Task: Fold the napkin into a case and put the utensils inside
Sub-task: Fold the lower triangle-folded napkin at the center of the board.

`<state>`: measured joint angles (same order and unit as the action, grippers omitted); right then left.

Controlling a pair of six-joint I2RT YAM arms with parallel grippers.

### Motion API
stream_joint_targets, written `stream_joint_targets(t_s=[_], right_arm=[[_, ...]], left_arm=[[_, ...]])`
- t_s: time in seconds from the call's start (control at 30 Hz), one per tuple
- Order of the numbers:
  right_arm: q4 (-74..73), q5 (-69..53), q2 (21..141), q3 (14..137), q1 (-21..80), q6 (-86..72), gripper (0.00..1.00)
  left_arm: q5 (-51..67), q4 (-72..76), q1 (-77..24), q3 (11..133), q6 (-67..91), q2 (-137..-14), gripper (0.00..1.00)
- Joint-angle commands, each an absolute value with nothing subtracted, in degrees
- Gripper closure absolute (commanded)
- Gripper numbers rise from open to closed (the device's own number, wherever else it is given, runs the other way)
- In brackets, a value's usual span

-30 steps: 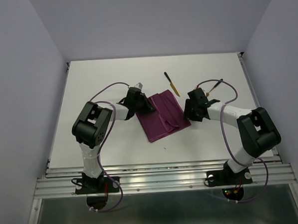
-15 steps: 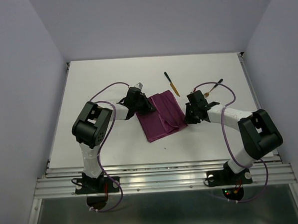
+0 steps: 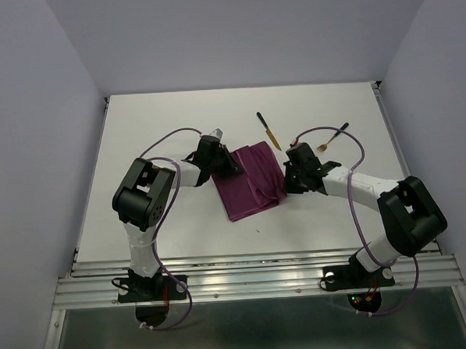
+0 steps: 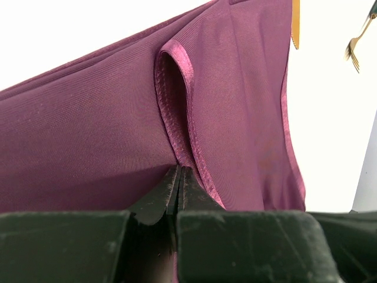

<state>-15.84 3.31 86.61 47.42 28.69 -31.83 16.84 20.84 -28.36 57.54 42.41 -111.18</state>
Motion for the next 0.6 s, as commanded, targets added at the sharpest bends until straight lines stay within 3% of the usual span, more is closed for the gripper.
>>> stream_joint_targets(t_s=[0.0,0.23,0.57], right_arm=[[-14.2,5.6,85.0,49.9,32.8,-29.5,0.97],[-15.5,10.7,88.2,54.0,39.3,-28.0,0.97],[-14.8,11.1,88.9,56.7,41.1,-26.9,0.94]], left_arm=[[13.8,12.7,-27.7,57.1,39.5,-113.0,0.94],[13.9,12.7,-27.7,57.0,39.5,-113.2,0.94],[14.1,12.6,-27.7,57.3,39.3,-113.6,0.94]])
